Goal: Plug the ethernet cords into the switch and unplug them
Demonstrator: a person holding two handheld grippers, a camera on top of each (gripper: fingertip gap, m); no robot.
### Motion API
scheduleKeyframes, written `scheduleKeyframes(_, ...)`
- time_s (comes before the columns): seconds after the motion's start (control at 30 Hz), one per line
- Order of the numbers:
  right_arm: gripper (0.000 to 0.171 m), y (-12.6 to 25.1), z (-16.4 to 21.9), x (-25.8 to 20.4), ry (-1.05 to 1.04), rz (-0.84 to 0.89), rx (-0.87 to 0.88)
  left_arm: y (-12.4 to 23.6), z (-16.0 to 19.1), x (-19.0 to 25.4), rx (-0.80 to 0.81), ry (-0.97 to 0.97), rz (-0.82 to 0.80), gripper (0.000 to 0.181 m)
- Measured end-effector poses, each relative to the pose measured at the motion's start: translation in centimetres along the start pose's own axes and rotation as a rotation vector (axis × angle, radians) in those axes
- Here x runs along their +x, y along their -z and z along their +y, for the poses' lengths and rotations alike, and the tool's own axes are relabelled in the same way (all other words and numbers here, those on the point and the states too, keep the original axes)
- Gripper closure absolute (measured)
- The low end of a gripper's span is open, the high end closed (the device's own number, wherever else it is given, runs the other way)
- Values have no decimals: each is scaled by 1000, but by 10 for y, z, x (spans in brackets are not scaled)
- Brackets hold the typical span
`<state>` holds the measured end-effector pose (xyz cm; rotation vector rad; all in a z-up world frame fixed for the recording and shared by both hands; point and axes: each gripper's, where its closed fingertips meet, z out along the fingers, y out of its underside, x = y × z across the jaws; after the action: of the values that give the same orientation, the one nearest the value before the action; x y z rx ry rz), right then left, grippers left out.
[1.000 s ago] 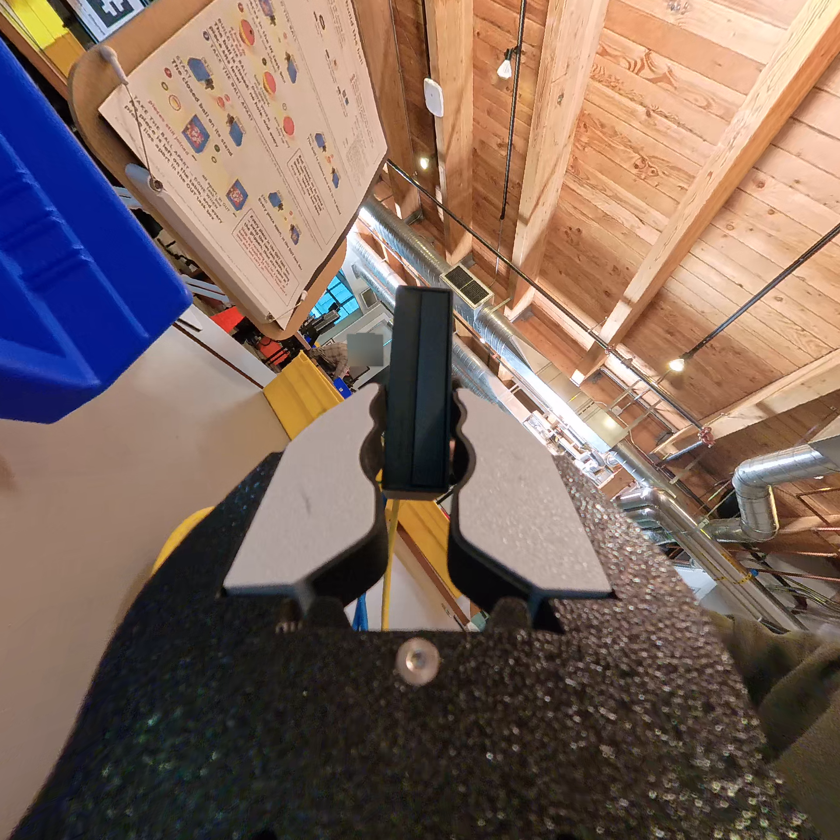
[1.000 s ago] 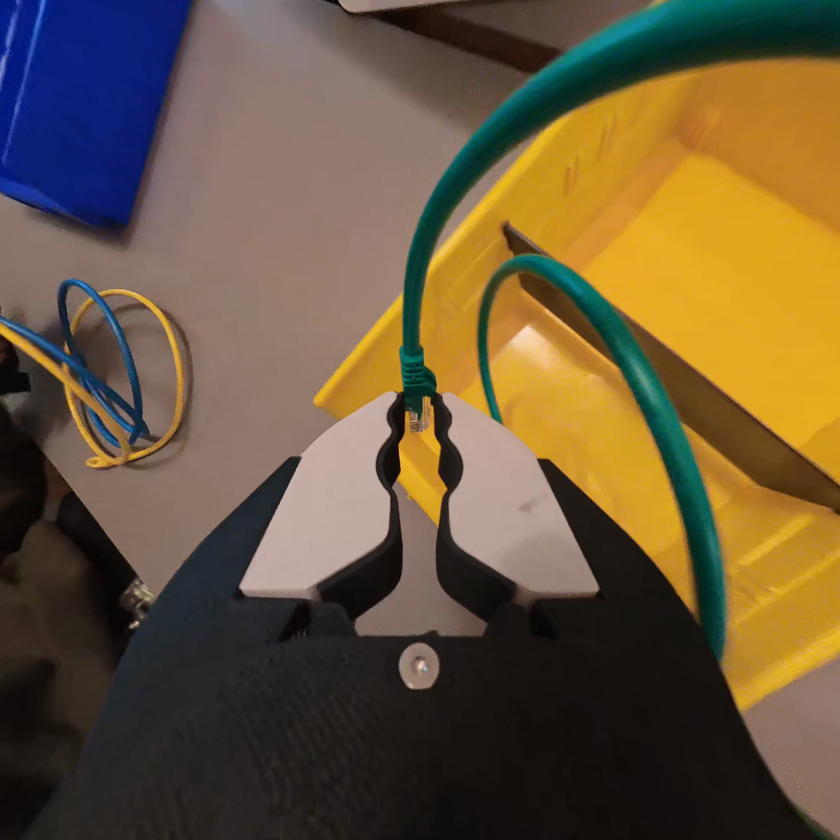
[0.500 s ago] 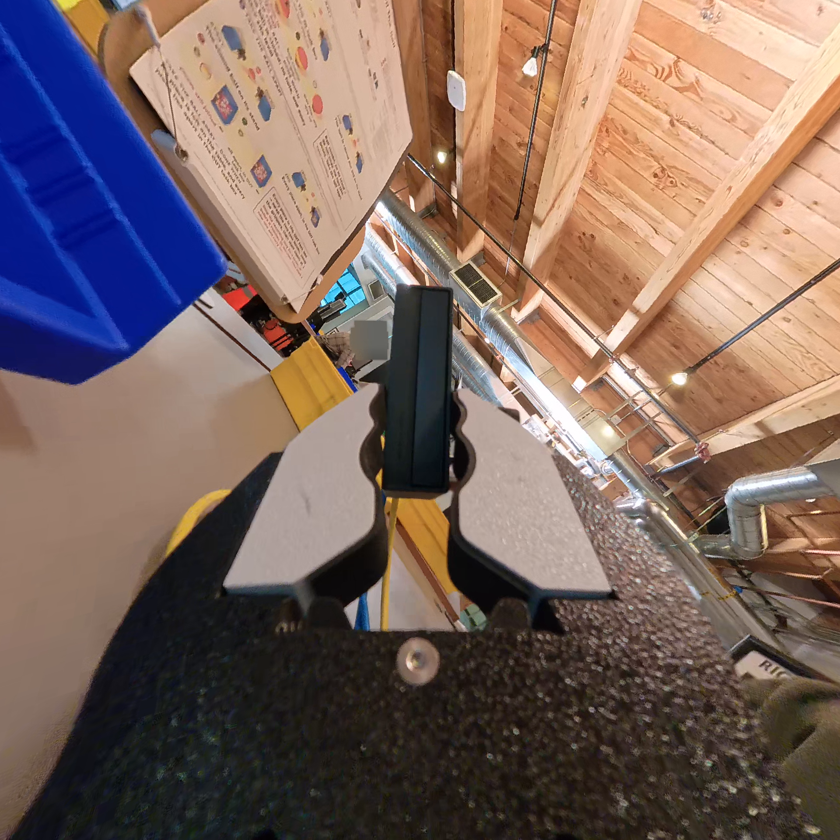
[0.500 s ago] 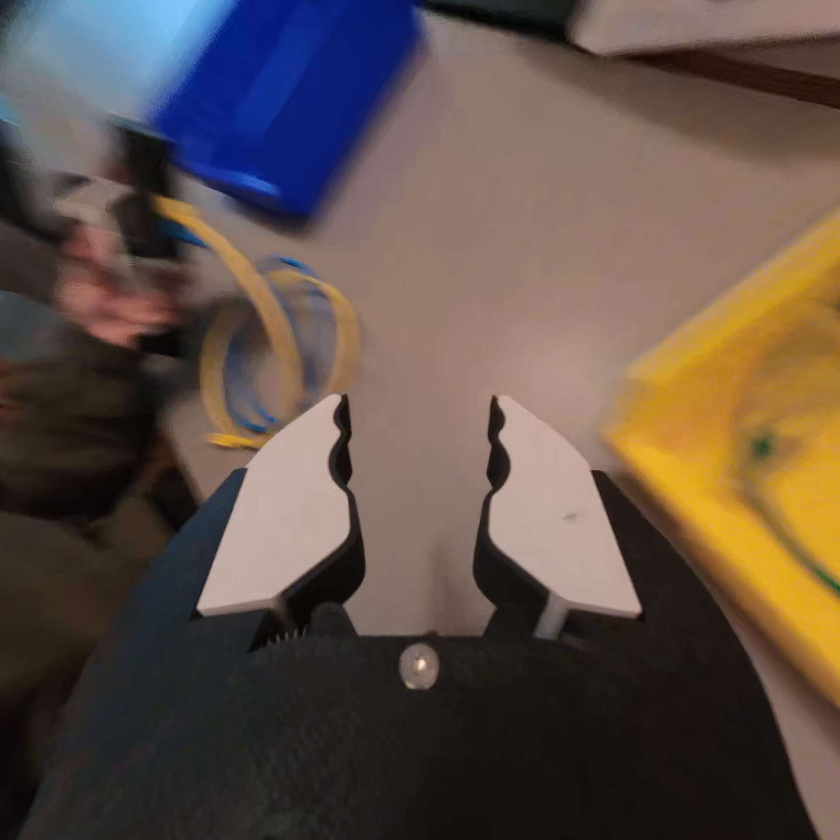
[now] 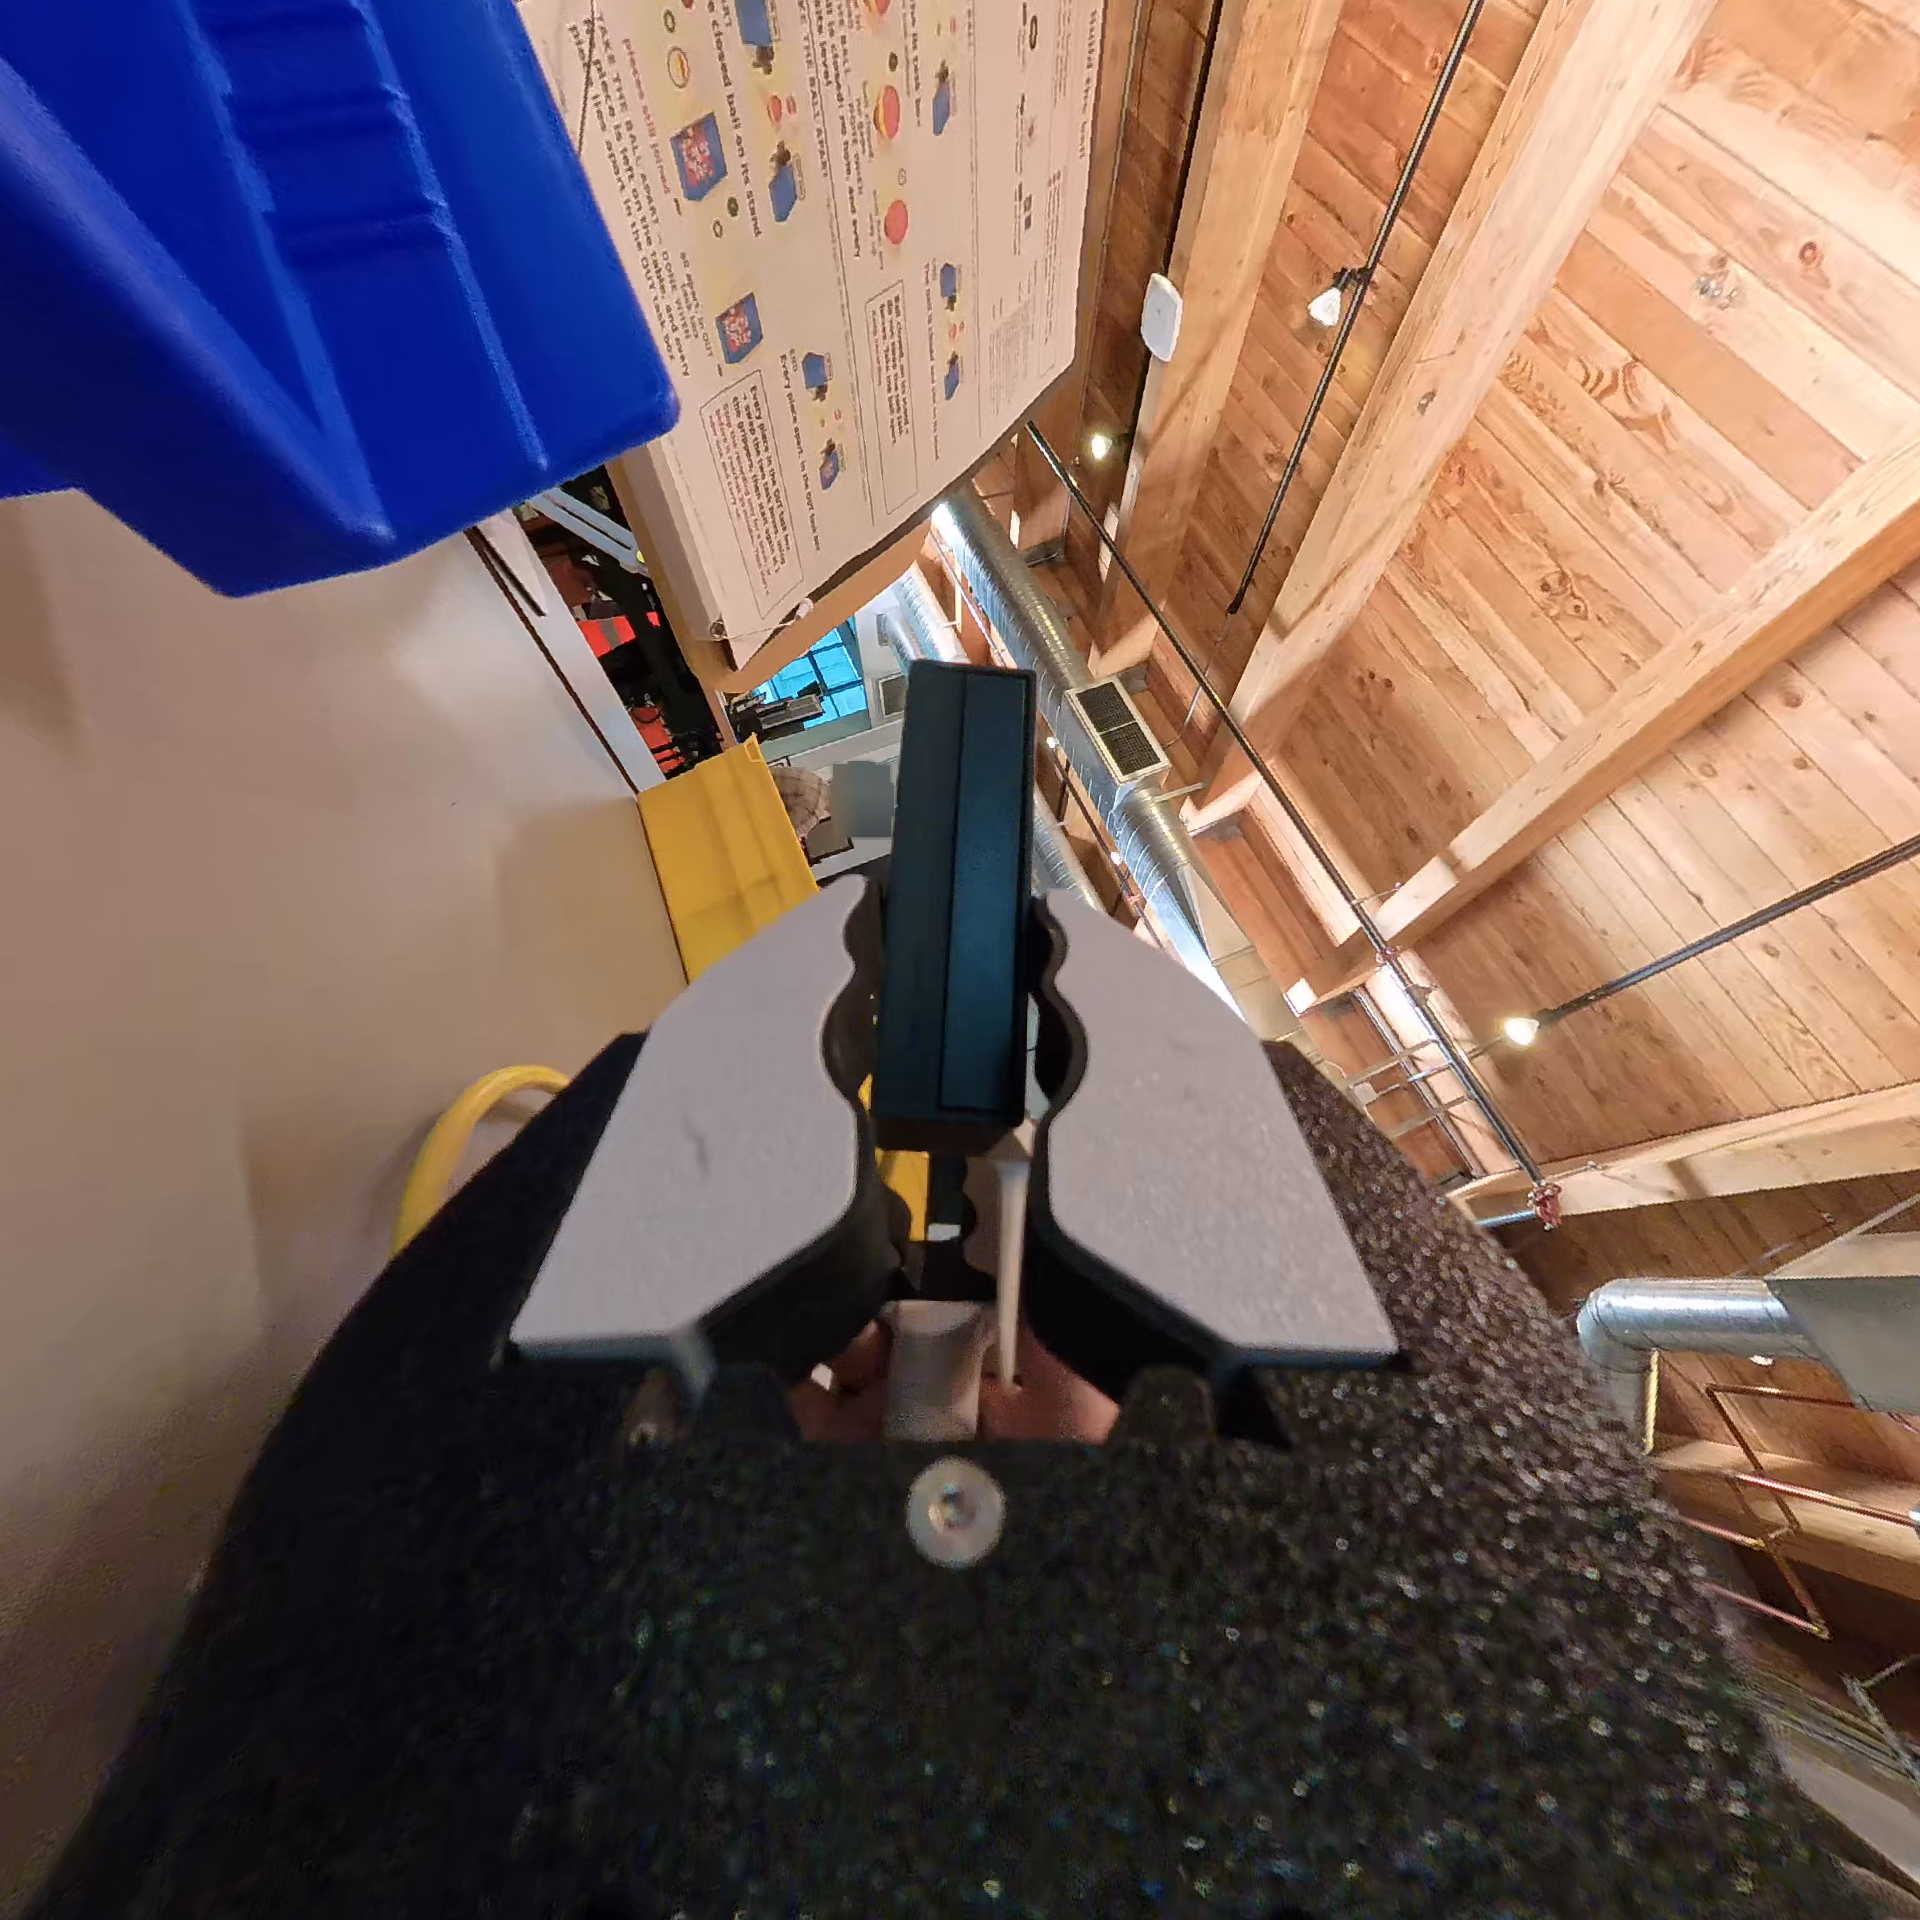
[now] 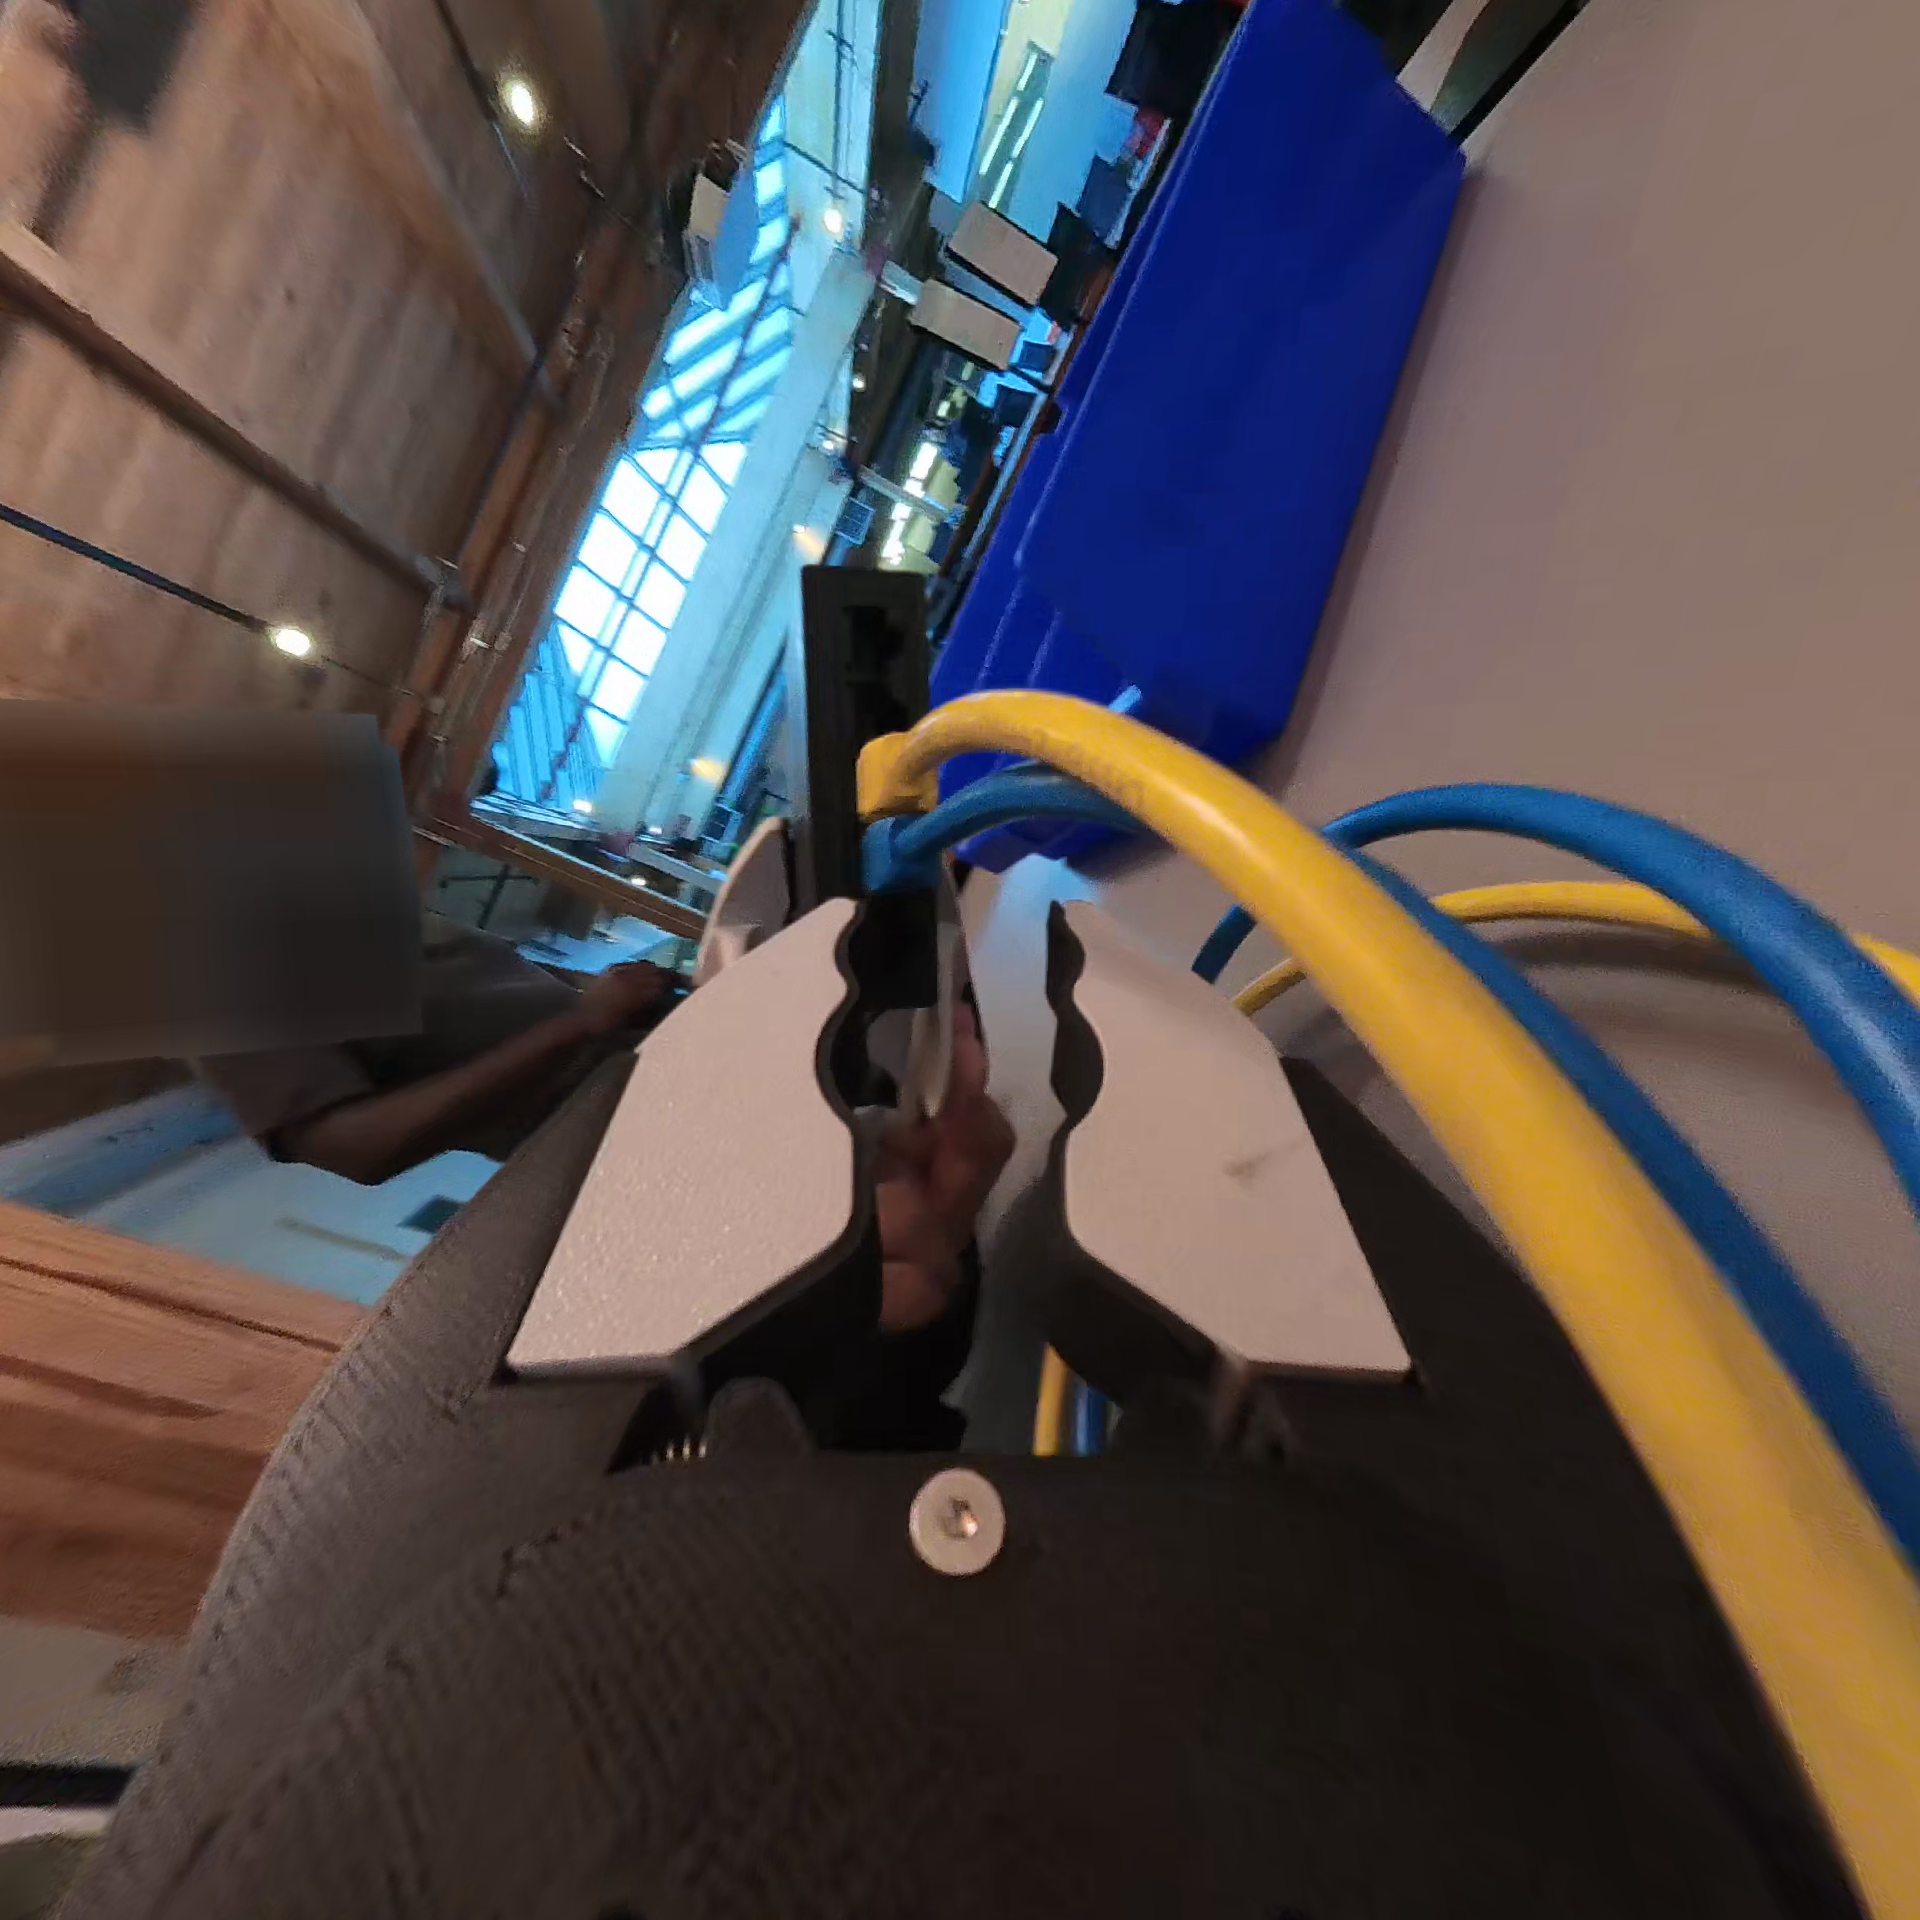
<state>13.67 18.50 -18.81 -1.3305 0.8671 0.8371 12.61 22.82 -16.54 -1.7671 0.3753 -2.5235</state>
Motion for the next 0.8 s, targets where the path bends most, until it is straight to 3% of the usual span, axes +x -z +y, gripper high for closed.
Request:
scheduleKeyframes(0.1,135,-4,-9,-5,7,-33,74,0,0,0,8,12,13,156)
scheduleKeyframes(0.2,157,-9,-17,-9,6,-86,122,-3,4,0,-7,-7,3,156)
scheduleKeyframes(0.27,157,-10,-19,-12,33,-92,106,-4,4,1,-3,-26,5,156)
scheduleKeyframes(0.67,155,20,-16,-31,210,-122,-282,-3,43,20,-412,-242,120,155)
scheduleKeyframes(0.8,155,24,-13,-29,217,-124,-283,-7,49,20,-412,-225,114,155)
